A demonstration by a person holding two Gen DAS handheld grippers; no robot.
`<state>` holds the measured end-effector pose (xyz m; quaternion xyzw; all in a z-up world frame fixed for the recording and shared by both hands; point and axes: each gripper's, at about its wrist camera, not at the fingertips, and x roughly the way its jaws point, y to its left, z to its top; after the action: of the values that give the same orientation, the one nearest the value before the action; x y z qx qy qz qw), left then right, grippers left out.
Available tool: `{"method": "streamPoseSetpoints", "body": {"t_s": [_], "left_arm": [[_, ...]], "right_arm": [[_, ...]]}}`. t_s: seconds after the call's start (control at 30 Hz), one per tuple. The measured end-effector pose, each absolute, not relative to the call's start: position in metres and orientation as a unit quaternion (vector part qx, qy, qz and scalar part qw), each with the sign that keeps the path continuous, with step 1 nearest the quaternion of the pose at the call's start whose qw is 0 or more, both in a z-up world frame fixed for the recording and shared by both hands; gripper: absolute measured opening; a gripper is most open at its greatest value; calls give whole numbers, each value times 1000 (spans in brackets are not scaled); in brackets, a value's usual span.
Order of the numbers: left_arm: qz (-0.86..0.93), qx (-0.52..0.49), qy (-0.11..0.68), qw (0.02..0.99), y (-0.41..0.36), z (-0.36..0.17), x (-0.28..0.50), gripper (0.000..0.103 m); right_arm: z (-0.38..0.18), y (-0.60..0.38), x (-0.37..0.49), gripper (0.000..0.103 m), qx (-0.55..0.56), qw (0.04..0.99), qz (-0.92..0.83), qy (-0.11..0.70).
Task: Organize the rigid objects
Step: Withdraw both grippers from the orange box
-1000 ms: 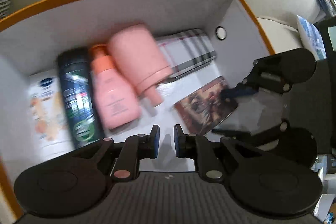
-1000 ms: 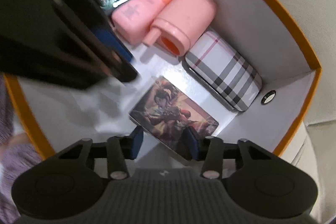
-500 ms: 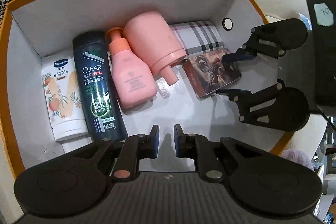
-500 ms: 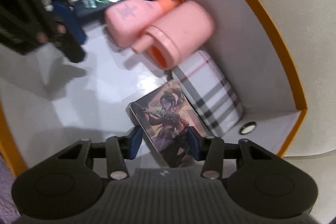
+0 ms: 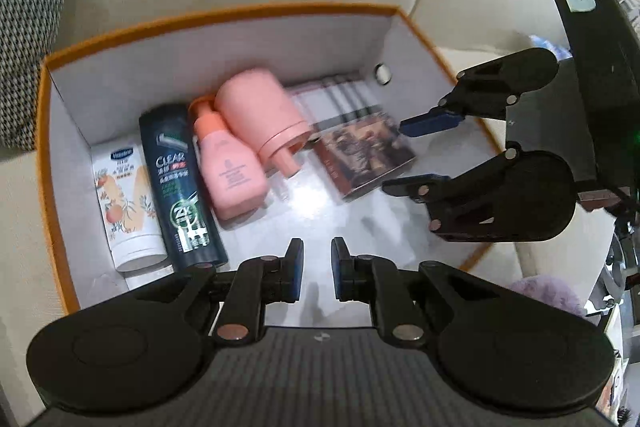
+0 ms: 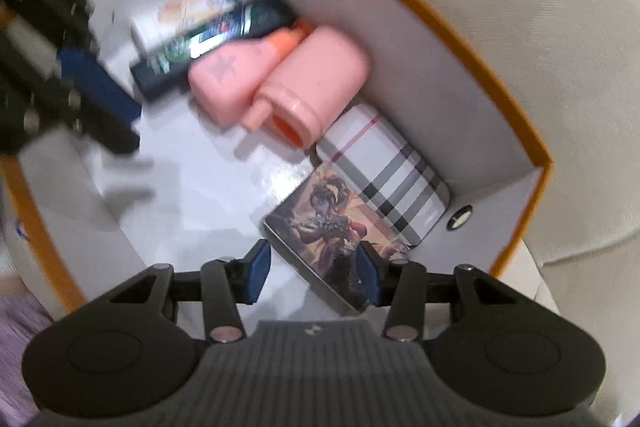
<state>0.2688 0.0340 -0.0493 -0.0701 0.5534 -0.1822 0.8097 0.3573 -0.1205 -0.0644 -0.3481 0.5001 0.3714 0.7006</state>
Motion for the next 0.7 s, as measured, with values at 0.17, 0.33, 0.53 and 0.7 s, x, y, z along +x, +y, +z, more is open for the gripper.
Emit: {"method": "streamPoseSetpoints", "body": {"t_s": [0.17, 0.33, 0.53, 0.7], "left_arm": [[-197, -65, 518, 830, 20, -26, 245, 15], [-208, -62, 487, 846, 6, -6, 213, 15], [-210, -38, 459, 862, -7, -4, 177, 15], [-200, -53, 473, 856, -12, -27, 159, 16]], "right_arm": [[-31, -127, 338, 51, -294, 749, 351, 479], [-2, -142, 308, 51, -220, 784, 340, 470], [19, -175, 253, 51, -128, 841, 301, 431], [-8, -196, 209, 59, -74, 861, 236, 445]]}}
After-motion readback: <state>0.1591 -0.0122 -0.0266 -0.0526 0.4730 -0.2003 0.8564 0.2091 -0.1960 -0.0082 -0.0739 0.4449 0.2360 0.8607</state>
